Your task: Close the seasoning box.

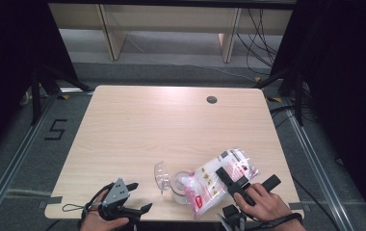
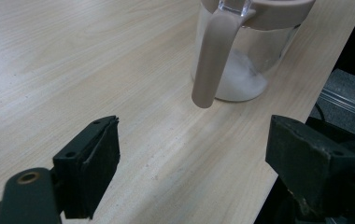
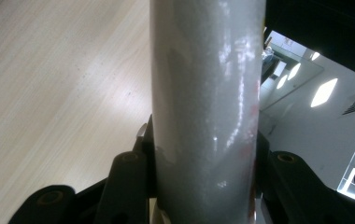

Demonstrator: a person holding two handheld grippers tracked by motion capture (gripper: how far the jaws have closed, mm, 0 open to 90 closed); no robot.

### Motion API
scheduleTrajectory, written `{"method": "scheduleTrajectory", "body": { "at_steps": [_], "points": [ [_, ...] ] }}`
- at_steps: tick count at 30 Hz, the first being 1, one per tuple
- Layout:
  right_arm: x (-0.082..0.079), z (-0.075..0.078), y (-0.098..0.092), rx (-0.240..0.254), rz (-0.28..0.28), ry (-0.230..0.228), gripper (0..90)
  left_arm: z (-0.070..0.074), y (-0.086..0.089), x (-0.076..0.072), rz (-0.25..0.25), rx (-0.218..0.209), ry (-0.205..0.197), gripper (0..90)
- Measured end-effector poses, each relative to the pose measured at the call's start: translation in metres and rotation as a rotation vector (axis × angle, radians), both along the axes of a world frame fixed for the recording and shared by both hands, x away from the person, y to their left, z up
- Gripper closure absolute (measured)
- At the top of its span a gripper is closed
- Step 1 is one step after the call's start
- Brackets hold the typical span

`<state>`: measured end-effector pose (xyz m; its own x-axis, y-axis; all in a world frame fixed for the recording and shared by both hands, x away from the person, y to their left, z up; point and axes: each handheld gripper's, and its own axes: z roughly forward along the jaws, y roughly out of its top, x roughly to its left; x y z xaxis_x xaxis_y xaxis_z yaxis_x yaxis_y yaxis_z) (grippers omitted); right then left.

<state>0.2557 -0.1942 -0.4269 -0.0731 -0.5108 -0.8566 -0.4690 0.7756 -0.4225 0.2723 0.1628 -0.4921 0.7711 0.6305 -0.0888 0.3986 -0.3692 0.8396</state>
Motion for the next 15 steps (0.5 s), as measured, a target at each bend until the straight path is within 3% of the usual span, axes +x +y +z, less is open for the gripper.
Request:
{"method": "scheduleTrajectory", "body": {
  "at_steps": [15],
  "points": [
    [0.0001,0.0007,0.0001,-0.003,0.0,-0.001,64.0,-0.0005,-0.0002,0.0,0.005,-0.005,0.006,17.4]
  ]
}}
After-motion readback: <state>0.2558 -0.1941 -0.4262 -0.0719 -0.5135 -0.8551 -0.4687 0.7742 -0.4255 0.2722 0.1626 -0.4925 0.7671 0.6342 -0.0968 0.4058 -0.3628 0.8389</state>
